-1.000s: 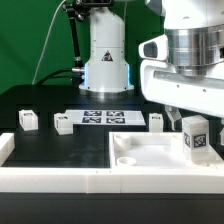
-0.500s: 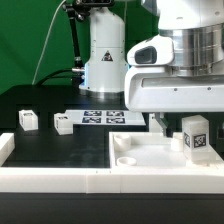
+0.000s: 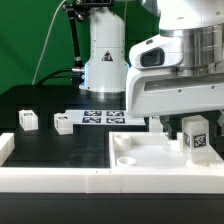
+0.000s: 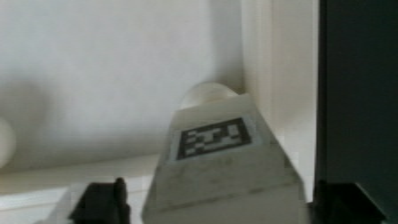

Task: Assemble one leg

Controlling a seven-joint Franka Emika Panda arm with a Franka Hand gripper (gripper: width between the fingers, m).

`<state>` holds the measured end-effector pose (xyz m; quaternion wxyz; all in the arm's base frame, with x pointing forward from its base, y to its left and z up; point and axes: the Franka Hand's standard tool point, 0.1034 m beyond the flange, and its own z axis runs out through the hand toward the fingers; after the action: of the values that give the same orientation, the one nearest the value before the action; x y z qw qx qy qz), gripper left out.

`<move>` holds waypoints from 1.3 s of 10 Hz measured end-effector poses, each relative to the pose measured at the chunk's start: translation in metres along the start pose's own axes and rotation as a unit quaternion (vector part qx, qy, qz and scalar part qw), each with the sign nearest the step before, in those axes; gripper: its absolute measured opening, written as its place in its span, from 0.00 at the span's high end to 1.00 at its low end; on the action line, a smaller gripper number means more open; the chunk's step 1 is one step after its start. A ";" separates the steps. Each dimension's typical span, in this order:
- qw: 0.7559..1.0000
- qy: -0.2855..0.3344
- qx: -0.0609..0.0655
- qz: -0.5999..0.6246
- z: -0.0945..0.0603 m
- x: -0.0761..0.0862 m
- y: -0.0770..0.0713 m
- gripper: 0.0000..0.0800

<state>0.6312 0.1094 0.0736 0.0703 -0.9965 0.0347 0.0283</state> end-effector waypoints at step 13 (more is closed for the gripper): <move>0.826 0.002 -0.001 0.564 0.002 0.000 0.002 0.64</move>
Offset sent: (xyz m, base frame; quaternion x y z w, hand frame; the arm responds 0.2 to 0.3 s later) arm -0.0025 0.0075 -0.0050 -0.0153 0.0124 0.1440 0.9894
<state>0.6307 0.1073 0.0712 0.0410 -0.8035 0.5907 0.0610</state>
